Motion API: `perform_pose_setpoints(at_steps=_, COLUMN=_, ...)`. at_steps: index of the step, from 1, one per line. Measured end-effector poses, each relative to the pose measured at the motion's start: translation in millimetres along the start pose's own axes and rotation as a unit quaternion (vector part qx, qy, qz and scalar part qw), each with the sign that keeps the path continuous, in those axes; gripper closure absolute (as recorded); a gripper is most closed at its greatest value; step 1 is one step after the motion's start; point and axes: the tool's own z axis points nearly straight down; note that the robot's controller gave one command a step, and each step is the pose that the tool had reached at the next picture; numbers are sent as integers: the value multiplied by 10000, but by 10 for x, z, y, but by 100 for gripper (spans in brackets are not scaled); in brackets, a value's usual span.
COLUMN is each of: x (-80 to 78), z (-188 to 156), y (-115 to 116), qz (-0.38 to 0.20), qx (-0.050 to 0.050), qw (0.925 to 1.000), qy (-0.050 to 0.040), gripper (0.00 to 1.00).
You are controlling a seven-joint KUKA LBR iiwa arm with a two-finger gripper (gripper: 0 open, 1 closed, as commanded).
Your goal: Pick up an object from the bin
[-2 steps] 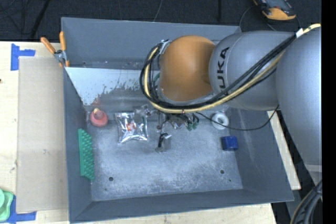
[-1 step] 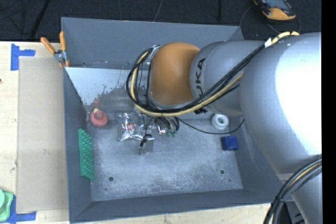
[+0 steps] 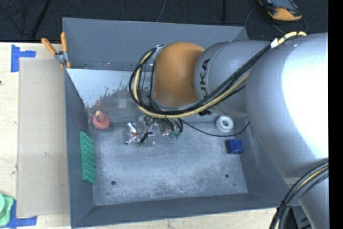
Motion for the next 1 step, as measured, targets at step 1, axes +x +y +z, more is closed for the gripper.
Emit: perform_pose_setpoints(at_steps=1, x=652, z=-1473, y=270, qz=-263, qx=-4, qw=9997, qy=-13, gripper=100)
